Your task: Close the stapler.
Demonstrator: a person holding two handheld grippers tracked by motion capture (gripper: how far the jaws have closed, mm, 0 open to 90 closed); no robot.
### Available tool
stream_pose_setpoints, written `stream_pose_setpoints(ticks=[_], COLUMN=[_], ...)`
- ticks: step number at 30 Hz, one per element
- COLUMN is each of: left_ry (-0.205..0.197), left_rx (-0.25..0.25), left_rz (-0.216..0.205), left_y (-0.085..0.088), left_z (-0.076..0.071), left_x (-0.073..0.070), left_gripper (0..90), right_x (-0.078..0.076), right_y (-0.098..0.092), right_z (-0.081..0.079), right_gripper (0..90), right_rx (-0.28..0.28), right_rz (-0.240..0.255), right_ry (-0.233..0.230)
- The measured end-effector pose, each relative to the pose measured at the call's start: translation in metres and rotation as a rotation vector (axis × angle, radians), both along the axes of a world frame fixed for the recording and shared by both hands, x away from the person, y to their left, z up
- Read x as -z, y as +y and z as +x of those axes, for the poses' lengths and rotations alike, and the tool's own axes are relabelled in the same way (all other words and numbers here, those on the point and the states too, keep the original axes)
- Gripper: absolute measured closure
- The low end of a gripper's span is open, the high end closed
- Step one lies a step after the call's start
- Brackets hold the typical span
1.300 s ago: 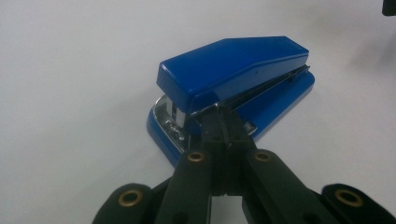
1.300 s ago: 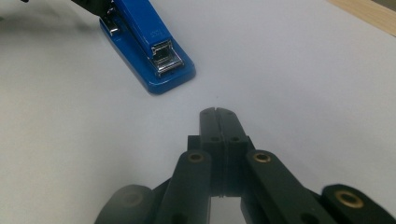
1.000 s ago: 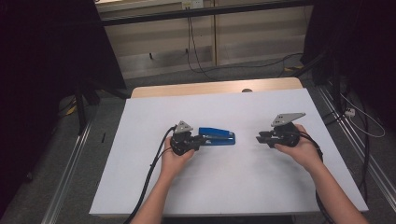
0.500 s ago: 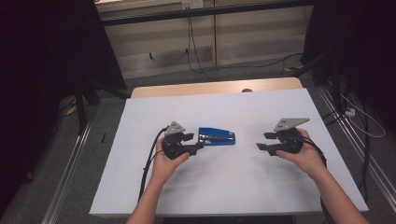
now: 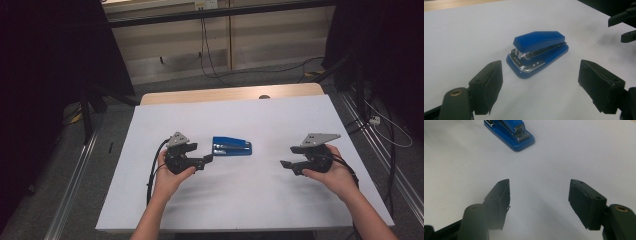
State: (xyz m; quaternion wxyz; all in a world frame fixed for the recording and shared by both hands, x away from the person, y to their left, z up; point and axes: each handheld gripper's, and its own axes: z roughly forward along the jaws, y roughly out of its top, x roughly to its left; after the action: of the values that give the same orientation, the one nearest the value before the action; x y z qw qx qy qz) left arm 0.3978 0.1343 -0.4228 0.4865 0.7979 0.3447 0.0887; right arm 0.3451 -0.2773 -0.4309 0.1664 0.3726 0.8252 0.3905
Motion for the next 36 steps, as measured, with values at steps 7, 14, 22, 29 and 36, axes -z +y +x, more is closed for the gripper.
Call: stream_pose_setpoints(ticks=[7,14,22,29,36], left_ry=[-0.007,-0.015,-0.017,-0.016,-0.017], left_rx=[0.013,0.017,0.019,0.018,0.018], left_rz=[0.005,-0.002,0.006,0.016,0.019], left_y=[0.008,0.019,0.03,0.04,0.049], left_z=[-0.006,-0.011,-0.016,-0.022,-0.024], left_x=[-0.001,-0.001,-0.001,0.0,0.0], left_gripper=[14.8,12.7,11.8,11.1,10.6], right_x=[0.0,0.003,0.005,0.004,0.004], right_y=[-0.006,-0.013,-0.018,-0.017,-0.02], right_z=[-0.009,-0.016,-0.023,-0.028,-0.033], right_gripper=[31.1,29.0,27.3,25.6,25.6], right_rx=[0.004,0.016,0.028,0.026,0.031], right_rz=[-0.005,-0.012,-0.013,-0.017,-0.022], right_ry=[-0.002,0.002,0.003,-0.002,0.0])
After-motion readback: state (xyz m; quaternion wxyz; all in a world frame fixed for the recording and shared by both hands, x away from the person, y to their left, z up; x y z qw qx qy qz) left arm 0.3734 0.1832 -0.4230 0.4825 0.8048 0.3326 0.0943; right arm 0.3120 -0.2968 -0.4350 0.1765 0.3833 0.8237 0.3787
